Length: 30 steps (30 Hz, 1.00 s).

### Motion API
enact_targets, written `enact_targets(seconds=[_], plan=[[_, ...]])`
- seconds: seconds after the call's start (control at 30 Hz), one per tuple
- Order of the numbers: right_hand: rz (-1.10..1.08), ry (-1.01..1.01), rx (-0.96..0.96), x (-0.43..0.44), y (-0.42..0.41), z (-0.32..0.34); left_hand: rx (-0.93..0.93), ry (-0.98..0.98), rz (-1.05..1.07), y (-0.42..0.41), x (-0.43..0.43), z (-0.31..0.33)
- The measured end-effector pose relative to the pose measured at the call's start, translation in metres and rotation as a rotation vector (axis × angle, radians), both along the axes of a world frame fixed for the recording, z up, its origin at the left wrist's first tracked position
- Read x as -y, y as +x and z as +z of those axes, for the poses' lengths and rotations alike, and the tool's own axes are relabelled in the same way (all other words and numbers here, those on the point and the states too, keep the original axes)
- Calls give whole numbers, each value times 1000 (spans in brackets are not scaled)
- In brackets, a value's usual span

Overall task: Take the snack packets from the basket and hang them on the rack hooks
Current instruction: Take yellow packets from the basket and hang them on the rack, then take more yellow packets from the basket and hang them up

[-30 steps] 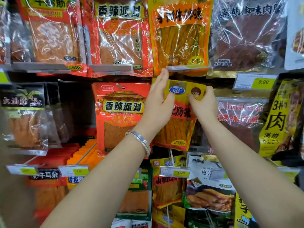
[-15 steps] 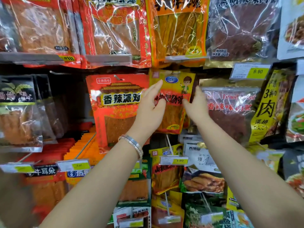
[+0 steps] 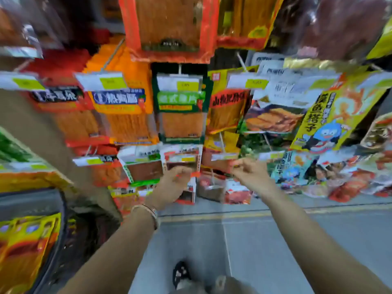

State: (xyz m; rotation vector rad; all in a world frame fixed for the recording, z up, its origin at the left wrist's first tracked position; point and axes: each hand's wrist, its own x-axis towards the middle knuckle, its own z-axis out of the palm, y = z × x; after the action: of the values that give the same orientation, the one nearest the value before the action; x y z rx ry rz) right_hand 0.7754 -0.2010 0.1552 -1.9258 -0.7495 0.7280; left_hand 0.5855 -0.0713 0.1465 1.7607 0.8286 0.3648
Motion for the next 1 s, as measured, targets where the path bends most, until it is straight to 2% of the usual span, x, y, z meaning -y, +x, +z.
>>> enact_targets(seconds=[0.13, 0.2, 0.3, 0.4, 0.53, 0.63, 0.8, 0.9, 1.0], plan=[[121, -380, -199, 52, -53, -95, -253, -275, 199, -87, 66, -94], [188, -553, -279, 82, -78, -128, -333, -477, 338, -129, 112, -126], [274, -746, -344, 129, -109, -158, -406, -721, 545, -180, 189, -147], [445, -898, -363, 164, -134, -178, -462, -814, 682, -214, 255, -161], [742, -967, -136, 179, -162, -190, -469, -793, 869, -250, 302, -165], [900, -982, -42, 161, -180, -193, -359, -888, 1057, -277, 311, -170], [1005, -997, 45, 100, -223, -198, -259, -1029, 1210, -320, 313, -174], [977, -976, 22, 64, -267, -193, -260, -1028, 1178, -356, 305, -175], [952, -931, -3, 36, -322, -187, -212, -1027, 1243, -408, 277, -172]])
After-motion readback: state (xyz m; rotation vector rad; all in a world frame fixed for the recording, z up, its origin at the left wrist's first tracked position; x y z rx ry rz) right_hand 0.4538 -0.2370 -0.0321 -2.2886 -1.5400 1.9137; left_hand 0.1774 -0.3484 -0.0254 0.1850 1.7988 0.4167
